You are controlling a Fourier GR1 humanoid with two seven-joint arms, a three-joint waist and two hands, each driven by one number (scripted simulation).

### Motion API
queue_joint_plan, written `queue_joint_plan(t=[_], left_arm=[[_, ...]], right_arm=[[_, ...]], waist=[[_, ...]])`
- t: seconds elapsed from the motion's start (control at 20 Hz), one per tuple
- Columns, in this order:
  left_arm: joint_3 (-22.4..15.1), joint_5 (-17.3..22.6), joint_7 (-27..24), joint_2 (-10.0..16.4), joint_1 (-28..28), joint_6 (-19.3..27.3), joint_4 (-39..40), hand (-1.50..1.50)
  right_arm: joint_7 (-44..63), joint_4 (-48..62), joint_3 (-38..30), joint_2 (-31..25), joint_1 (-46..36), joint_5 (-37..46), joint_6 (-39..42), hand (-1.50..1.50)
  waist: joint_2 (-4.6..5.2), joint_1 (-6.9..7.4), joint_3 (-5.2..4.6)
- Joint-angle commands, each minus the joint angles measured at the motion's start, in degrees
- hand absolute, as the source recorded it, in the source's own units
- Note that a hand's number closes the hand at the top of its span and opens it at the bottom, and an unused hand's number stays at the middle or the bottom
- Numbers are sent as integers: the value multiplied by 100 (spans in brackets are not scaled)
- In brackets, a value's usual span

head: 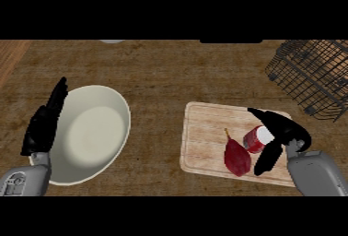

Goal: Pick the can from the cutting board and place it in the tiered basket

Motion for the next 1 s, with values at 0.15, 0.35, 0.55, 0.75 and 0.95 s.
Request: queue_joint_plan(t=[0.15,0.35,0.55,0.75,0.95], left_arm=[[-12,-116,-191,-170,109,30,85,0],[112,-69,-216,2,-189,-63,444,0],[167,10,-189,45,182,-271,5,0],[137,42,4,-49,312,-250,-305,0],[75,-60,-120,-144,253,-184,-138,0]], right_arm=[[284,351,-76,418,-298,15,464,150],[-1149,462,784,-137,15,599,468,150],[-1267,283,549,-3,114,845,335,150],[-903,210,-121,353,134,348,222,150],[-399,-376,-549,464,21,-4,447,150]], waist=[[0,2,-3],[17,-1,-1],[-1,4,-2],[-6,6,-2],[-6,-5,-3]])
